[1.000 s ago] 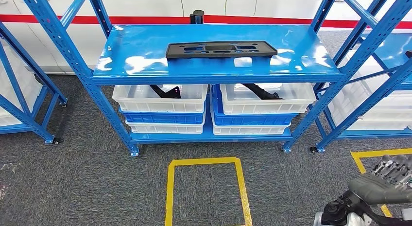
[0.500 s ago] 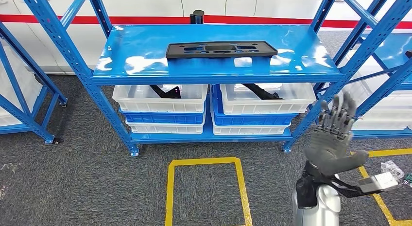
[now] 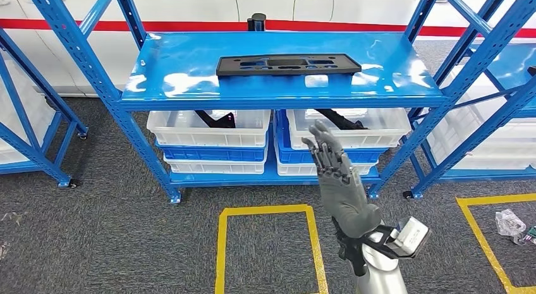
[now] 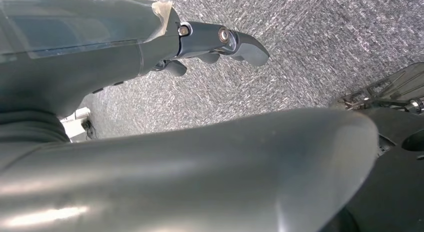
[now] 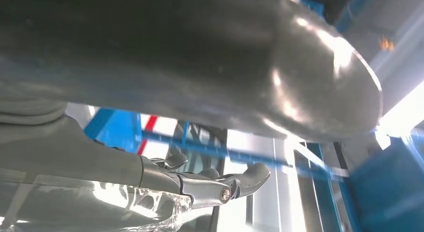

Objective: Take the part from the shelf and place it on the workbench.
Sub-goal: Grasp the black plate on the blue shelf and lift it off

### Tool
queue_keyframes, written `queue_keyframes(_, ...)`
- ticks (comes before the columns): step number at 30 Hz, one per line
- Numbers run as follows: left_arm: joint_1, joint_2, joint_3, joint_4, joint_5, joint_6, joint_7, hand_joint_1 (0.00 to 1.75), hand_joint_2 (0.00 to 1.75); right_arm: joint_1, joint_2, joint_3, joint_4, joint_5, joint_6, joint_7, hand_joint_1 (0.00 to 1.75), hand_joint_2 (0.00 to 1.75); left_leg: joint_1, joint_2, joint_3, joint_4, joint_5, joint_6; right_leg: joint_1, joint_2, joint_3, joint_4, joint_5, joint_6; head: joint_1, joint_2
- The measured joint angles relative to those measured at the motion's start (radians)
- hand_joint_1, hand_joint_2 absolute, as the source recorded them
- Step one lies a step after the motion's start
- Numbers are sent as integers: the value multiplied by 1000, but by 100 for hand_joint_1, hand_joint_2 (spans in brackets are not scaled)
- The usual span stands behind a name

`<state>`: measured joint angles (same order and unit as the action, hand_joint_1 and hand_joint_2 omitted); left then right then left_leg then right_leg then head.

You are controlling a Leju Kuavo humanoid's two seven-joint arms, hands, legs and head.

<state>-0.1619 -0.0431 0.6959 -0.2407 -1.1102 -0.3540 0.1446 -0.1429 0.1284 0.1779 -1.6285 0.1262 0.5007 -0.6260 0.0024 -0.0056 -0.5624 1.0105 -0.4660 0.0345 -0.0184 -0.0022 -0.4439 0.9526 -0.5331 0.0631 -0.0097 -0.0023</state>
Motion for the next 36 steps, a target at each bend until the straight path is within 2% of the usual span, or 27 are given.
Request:
queue_keyframes(6,-1,0,0,0,-2,-3,0,0,0,-9,-53,96,0,70,-31,-5,0,0,0,0,0,0,0,0,0,0,0,0,0,0,0,0)
queue_keyframes(10,-1,1,0,0,-2,-3,0,0,0,-12,-79,125,0,79,-39,-7,0,0,0,0,0,0,0,0,0,0,0,0,0,0,0,0)
queue_keyframes(19,-5,1,2,0,-1,-4,7,0,0,-5,-117,144,-12,91,-84,-22,0,0,0,0,0,0,0,0,0,0,0,0,0,0,0,0)
queue_keyframes(29,-11,1,14,0,3,2,17,0,0,3,-128,162,-23,114,-105,-17,0,0,-6,0,0,2,-1,1,-5,0,-1,-1,1,1,0,0)
queue_keyframes(33,-12,3,14,0,1,2,17,0,0,6,-129,168,-25,114,-109,-15,0,0,-14,0,-2,2,-5,8,-12,0,-3,-4,1,6,0,0)
queue_keyframes(35,-15,4,14,0,-3,1,19,0,0,7,-129,169,-34,113,-118,-10,0,0,-13,0,3,-5,-5,16,-14,0,-3,1,-4,12,0,0)
queue_keyframes(36,-17,4,14,0,-6,0,20,0,0,8,-129,169,-41,112,-123,-8,0,0,-10,0,8,-10,-5,21,-14,0,-12,22,-12,12,1,0)
